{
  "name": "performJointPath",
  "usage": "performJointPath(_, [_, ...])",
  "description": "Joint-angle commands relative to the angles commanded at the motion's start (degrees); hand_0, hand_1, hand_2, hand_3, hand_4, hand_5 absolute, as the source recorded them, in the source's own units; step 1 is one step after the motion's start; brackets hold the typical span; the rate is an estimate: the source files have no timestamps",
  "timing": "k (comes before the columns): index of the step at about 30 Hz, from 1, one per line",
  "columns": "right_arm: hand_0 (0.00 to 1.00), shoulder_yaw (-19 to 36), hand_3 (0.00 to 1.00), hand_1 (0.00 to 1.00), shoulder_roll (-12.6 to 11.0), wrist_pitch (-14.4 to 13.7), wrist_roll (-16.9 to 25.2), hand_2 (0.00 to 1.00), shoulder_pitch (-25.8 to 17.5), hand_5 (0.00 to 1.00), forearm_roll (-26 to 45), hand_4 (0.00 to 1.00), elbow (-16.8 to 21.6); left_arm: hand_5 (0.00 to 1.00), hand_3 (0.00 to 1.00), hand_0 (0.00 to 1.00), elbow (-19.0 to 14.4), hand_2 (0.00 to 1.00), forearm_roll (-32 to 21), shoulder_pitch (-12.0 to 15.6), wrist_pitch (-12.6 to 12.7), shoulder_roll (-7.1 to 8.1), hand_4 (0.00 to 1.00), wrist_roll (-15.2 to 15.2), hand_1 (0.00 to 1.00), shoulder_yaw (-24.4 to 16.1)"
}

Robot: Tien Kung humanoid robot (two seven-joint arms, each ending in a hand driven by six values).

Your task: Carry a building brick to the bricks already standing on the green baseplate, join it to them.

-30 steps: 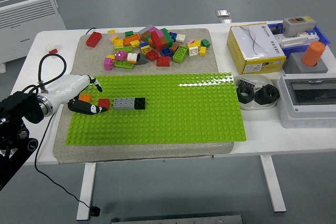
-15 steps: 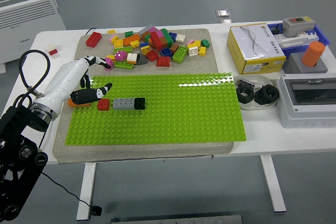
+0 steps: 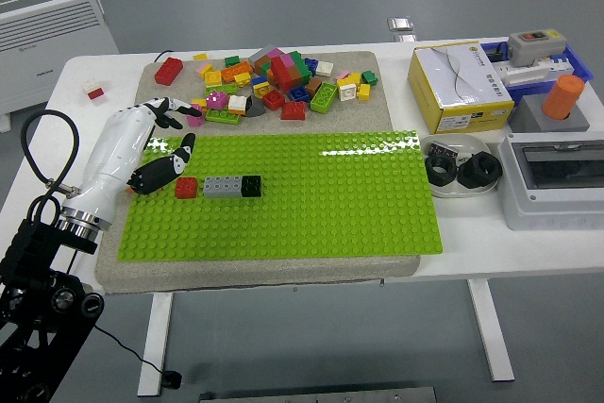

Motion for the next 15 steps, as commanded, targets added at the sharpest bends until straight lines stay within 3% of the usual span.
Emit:
performJointPath(9, [0.697, 7.6, 0.801, 0.586, 0.1, 1.0, 0.1, 0.748, 0.0, 0.998, -10.7, 0.887, 0.0, 0.002, 0.589, 0.551, 1.4, 0.492, -0.1, 0.1, 3.4, -0.66, 0.55, -0.6, 0.486, 6.4])
performJointPath(10, [0.695, 8.3, 0.799, 0.585, 0.1, 1.1, 0.1, 0.751, -0.1, 0.998, -11.6, 0.884, 0.0, 0.002, 0.583, 0.636, 1.5, 0.496, -0.1, 0.2, 3.5, -0.79, 0.543, -0.7, 0.545, 7.0])
performJointPath(15, [0.695, 11.7, 0.799, 0.585, 0.0, 1.6, 0.1, 0.751, -0.4, 0.998, -15.4, 0.884, 0.0, 0.002, 0.583, 0.636, 2.2, 0.496, -0.5, 0.5, 3.9, -1.21, 0.543, -1.4, 0.545, 9.4])
